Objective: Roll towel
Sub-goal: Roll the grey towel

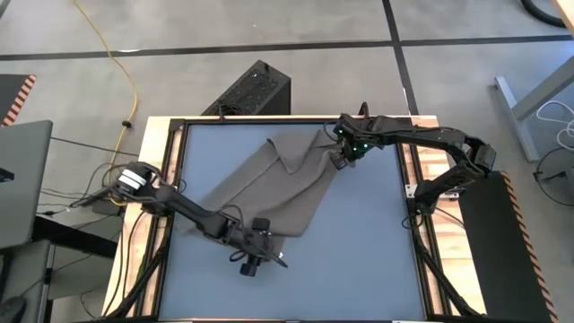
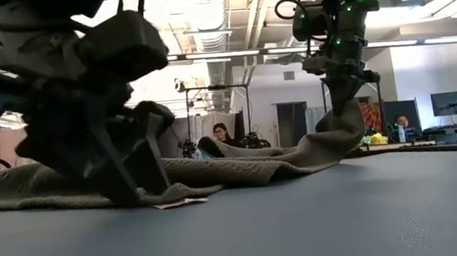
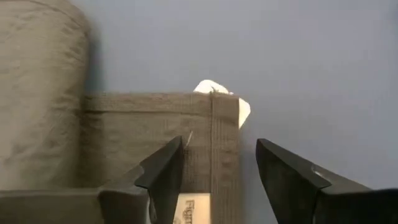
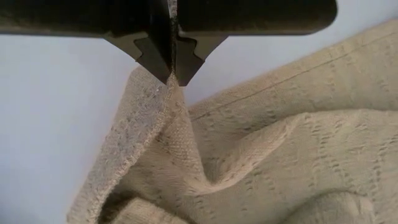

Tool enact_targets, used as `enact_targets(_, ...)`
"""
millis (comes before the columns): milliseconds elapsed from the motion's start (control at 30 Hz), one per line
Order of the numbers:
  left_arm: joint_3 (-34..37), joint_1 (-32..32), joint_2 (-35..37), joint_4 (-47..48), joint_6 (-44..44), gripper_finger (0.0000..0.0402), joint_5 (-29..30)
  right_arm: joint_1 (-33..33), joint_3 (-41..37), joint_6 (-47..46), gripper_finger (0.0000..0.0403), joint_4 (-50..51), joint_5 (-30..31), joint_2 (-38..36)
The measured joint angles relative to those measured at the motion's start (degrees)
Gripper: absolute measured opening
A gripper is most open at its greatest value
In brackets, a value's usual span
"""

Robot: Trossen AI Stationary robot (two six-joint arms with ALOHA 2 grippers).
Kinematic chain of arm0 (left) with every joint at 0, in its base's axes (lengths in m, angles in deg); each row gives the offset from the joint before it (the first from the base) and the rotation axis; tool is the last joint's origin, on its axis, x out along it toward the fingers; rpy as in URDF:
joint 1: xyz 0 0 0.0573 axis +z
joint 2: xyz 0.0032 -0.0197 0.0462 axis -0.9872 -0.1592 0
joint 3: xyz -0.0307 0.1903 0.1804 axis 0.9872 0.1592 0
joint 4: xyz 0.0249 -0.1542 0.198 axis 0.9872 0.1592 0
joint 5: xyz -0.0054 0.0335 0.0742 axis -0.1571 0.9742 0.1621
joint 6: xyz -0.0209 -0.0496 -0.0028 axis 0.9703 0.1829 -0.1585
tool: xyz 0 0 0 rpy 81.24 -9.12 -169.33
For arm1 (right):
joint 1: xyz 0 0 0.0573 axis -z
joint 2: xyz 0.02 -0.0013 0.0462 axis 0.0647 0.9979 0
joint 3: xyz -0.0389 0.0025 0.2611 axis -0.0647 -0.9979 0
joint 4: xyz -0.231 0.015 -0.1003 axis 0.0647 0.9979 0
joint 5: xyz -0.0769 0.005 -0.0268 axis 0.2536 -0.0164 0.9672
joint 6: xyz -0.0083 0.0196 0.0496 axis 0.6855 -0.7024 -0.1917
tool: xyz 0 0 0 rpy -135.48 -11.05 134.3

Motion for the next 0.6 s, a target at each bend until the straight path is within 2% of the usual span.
enact_targets(67,-0.37,0.01,-0.94,0.86,1.31,0.0185,-0.52,0.04,0.0,0.02,0.0021,0.05,0.0,0.0)
enact_targets(167,-0.61,-0.02,-1.52,3.32,3.8,0.015,0.39,0.06,0.0,0.22,0.0021,0.5,0.02,0.0)
enact_targets(367,-0.71,0.04,-0.54,8.65,11.6,0.0017,0.5,0.06,0.0,1.13,0.0021,3.14,0.02,0.0)
enact_targets(500,-0.24,-0.06,3.82,10.98,12.53,0.0003,-4.05,0.06,0.0,2.21,0.0021,6.86,-2.15,-0.29)
enact_targets(600,-0.1,-0.12,12.18,15.0,10.57,0.0002,-2.83,0.24,0.0,3.04,0.0021,9.17,-4.86,-1.83)
